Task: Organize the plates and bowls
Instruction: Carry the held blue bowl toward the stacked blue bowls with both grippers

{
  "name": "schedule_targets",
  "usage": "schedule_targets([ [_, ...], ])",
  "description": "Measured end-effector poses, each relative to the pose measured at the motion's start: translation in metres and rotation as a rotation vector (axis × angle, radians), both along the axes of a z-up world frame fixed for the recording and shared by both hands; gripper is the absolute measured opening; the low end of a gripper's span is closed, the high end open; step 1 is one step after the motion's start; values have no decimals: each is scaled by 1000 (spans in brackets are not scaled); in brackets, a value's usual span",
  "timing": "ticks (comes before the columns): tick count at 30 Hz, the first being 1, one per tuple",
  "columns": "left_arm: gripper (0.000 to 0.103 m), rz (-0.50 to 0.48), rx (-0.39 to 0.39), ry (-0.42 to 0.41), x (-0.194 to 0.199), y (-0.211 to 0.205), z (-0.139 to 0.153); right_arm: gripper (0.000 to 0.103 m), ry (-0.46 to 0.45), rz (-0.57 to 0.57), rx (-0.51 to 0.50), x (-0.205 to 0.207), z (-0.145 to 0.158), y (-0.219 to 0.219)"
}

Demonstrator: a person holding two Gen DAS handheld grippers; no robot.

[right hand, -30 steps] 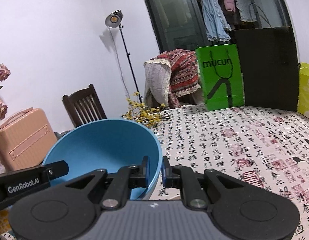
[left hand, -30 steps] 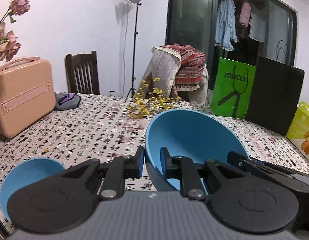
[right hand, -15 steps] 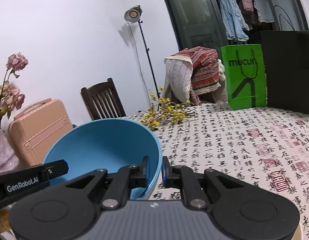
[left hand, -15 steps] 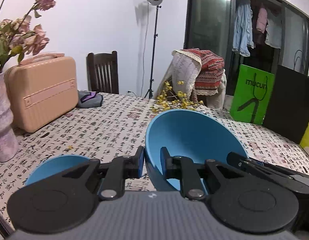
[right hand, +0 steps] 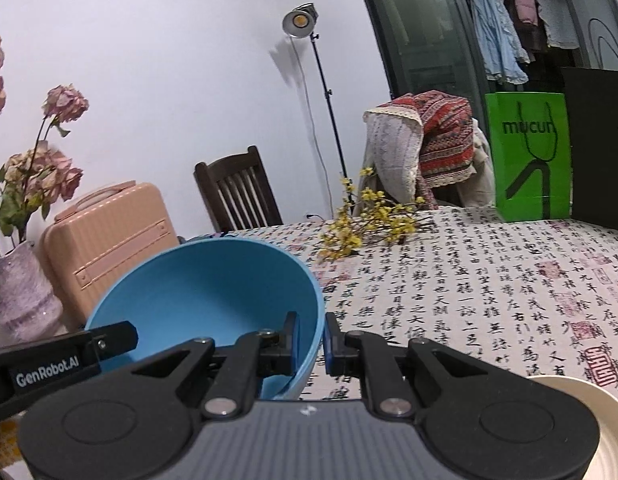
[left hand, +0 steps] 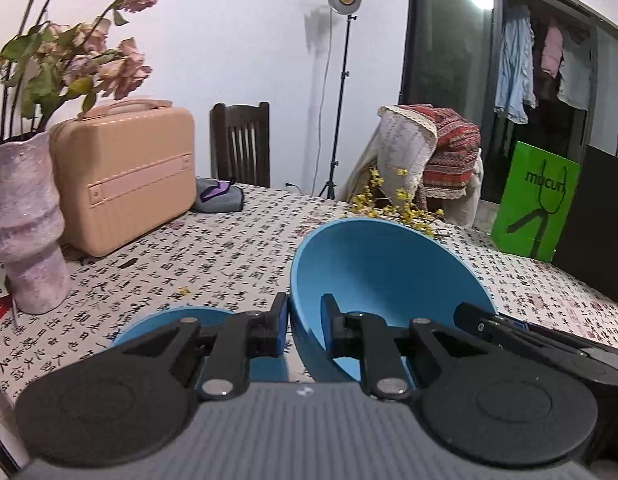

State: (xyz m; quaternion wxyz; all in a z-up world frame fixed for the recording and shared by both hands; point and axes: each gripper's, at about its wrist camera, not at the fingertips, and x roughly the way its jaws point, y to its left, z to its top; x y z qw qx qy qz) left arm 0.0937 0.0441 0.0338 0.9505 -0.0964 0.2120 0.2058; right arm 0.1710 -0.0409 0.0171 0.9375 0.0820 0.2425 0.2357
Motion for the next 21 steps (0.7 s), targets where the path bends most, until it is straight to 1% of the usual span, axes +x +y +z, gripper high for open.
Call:
schedule_targets([
  [21,17,101,-31,-18,-22,50,0,12,-17,105,-12,-2,6,59],
])
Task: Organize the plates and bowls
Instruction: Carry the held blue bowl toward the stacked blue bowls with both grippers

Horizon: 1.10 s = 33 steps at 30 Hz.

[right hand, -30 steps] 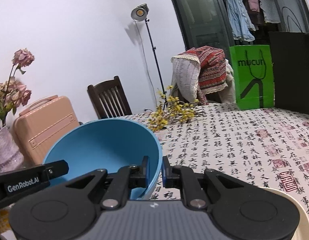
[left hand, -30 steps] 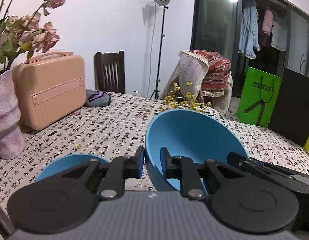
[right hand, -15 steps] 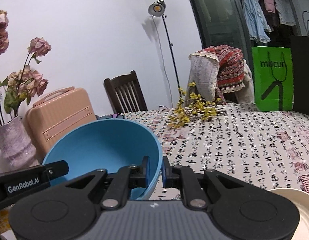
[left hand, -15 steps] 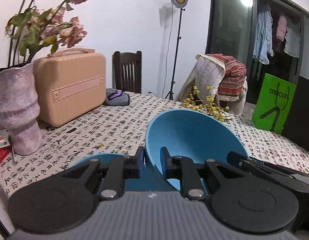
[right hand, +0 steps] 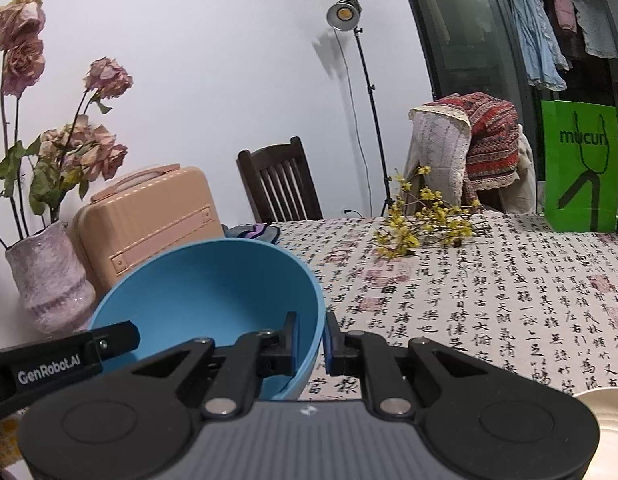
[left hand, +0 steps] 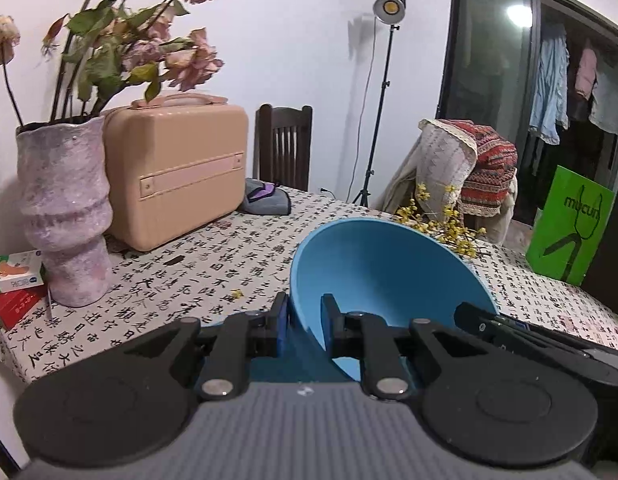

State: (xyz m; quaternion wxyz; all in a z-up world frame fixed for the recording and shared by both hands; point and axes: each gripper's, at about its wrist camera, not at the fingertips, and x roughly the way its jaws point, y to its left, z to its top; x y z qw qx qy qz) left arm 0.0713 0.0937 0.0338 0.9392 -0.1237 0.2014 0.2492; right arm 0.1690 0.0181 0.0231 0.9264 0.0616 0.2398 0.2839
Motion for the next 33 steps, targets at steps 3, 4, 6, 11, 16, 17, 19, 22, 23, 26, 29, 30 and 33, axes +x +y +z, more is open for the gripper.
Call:
schedule_targets([
  [3,17,15,0,-1,-5,6,1,12,-3,16,1,-2,2,7],
  [4,17,22,0,-2,-7,8,2,12,-5,21,3,-3,2,9],
  [6,17,34,1,-4,-12,12,3,12,-6,35,4,-5,3,14],
  [11,17,66,2,-7,-24,20,5,12,-9,68,3,-10,5,29],
  [16,17,95,-4,-3,-34,28,3,12,-14,99,2,-17,8,41],
  [17,17,99,-7,-2,-36,30,1,12,-15,104,1,-18,7,43],
  [19,17,107,-13,2,-39,32,-1,12,-14,115,-1,-21,6,47],
  [22,17,112,-22,8,-41,35,-6,12,-10,127,-9,-23,4,52],
  [23,17,113,-25,10,-41,36,-8,12,-8,128,-12,-23,2,53],
  [26,17,113,-37,20,-40,39,-16,12,-1,132,-23,-23,-3,57],
  [29,17,113,-54,31,-40,41,-25,12,-1,133,-42,-24,-7,60],
  [30,17,113,-60,34,-40,43,-28,12,-1,135,-48,-24,-9,61],
  [33,17,114,-75,38,-41,47,-34,12,-9,137,-75,-26,-14,66],
])
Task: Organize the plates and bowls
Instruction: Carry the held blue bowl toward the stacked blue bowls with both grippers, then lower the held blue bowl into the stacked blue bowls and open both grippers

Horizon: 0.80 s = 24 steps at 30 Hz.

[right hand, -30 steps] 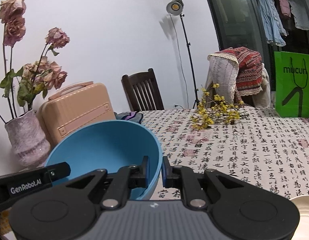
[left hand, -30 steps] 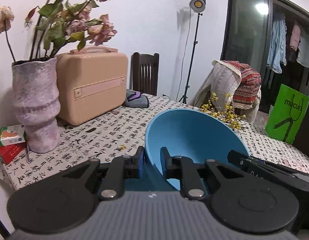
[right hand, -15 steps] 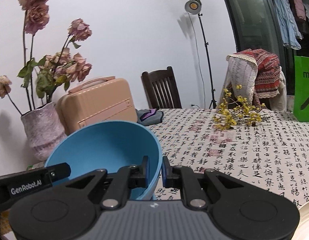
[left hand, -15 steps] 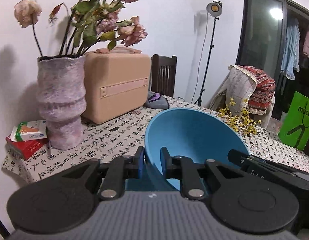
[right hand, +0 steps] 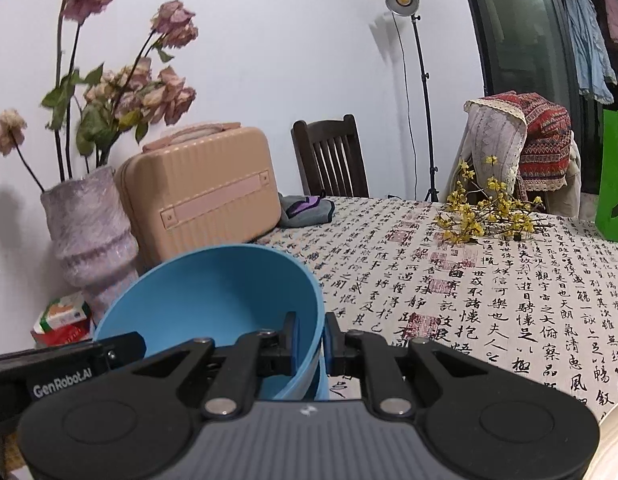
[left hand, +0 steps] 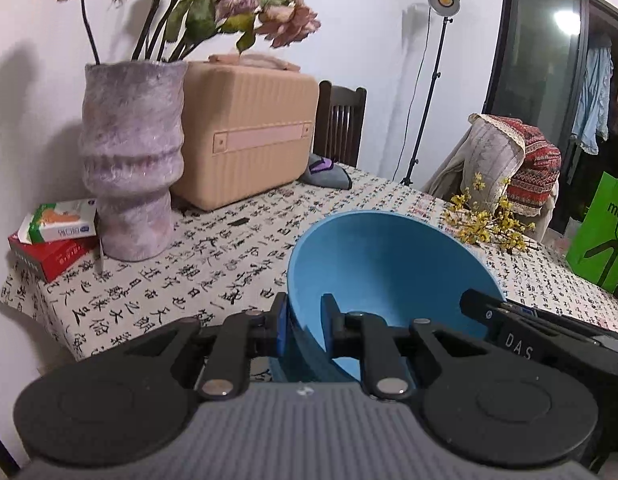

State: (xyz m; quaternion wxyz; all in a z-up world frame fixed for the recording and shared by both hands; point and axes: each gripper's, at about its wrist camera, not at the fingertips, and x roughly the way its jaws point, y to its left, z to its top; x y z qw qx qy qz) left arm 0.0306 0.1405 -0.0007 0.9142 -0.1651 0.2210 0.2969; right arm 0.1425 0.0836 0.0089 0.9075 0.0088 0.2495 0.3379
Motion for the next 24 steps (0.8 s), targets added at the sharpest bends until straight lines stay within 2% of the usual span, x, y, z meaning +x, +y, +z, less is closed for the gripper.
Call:
schedule_targets([
  [10,17,1,-18,14,-1,9,-11,12,-50,3,-75,-8,-12,18],
  [18,18,-16,-23,18,2,8,-14,12,-66,-6,-93,-8,-16,18],
  [21,21,-19,-21,17,3,7,-14,12,-65,-7,-95,-7,-18,18],
  [24,32,-26,-34,9,3,8,-14,15,-53,-2,-77,-6,-19,16],
])
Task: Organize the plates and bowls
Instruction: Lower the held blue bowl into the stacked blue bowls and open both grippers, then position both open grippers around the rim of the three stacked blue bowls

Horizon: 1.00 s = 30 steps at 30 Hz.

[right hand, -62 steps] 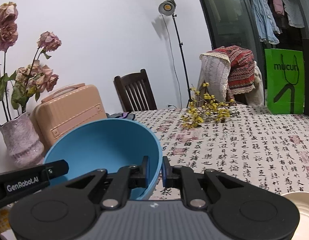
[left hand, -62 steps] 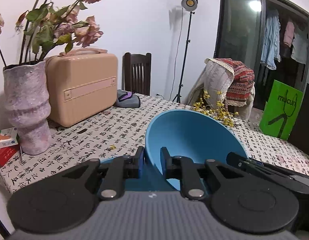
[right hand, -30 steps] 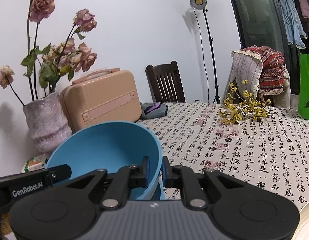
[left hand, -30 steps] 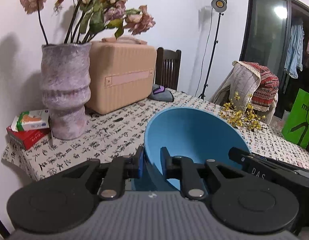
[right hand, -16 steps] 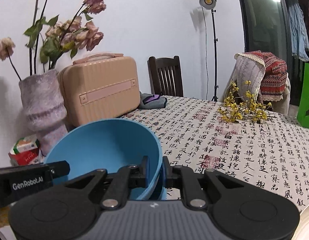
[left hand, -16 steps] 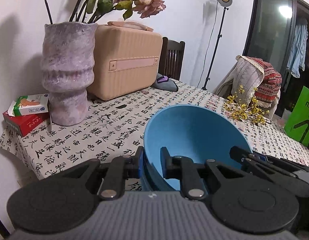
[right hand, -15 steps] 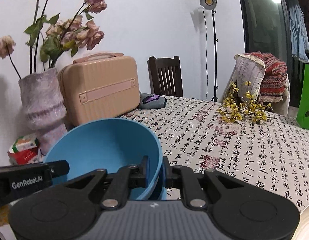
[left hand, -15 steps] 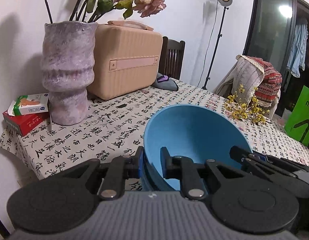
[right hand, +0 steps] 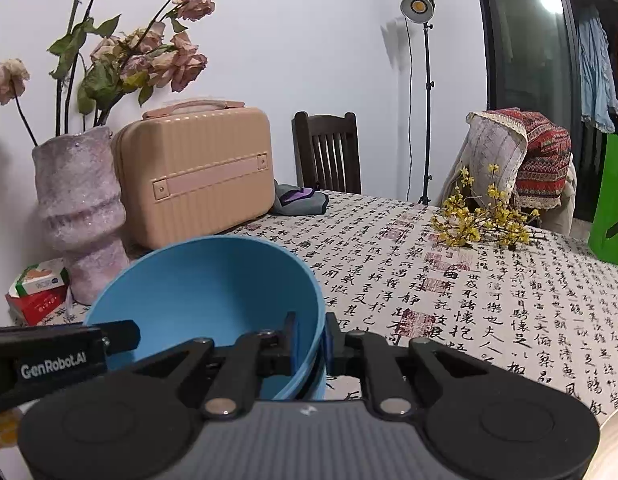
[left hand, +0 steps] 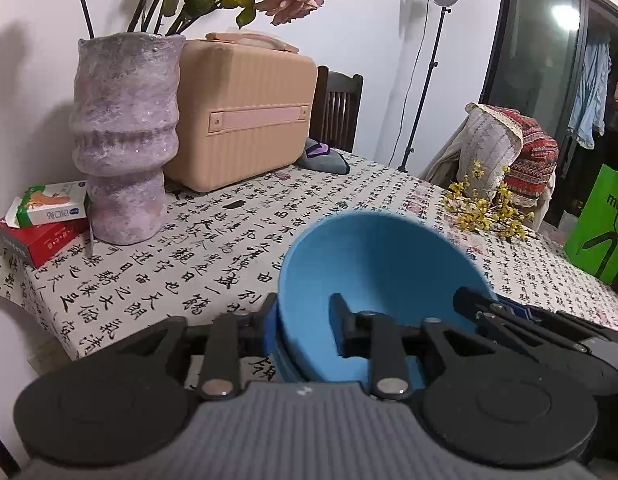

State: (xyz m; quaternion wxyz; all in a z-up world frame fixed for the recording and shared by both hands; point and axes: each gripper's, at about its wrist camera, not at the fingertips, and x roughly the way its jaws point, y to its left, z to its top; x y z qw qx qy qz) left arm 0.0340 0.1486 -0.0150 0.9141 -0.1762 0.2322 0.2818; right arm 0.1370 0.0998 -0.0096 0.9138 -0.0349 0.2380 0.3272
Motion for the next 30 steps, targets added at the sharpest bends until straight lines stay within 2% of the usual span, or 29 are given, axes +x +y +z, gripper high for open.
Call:
schedule_targets([
  [4,46,-23,-13,-30,-4,0,3,16,31,8,51,3,1,-6],
  [5,52,-30,-17,-42,-6,0,4,19,37,9,65,4,2,-9],
  [6,56,-35,-20,-56,-8,1,6,27,40,11,80,5,3,-13],
  [8,78,-27,-17,-80,-13,2,10,41,37,0,113,5,5,-23],
  [10,87,-13,9,-117,-20,1,15,69,31,-16,149,6,6,-35],
  [11,95,-7,28,-134,-23,-1,17,76,27,-23,165,7,6,-41],
  [12,101,-1,39,-147,-26,-2,18,87,22,-31,179,8,6,-48],
  [16,103,7,59,-192,-37,-6,18,103,12,-49,210,8,0,-73],
  [23,103,-16,128,-246,-48,-22,15,103,-53,-51,187,-12,-7,-106],
  [27,103,-28,100,-256,-51,-22,9,103,-77,-64,160,-17,-9,-122],
  [30,103,-54,84,-263,-52,-18,8,103,-62,-93,157,-14,-10,-134],
])
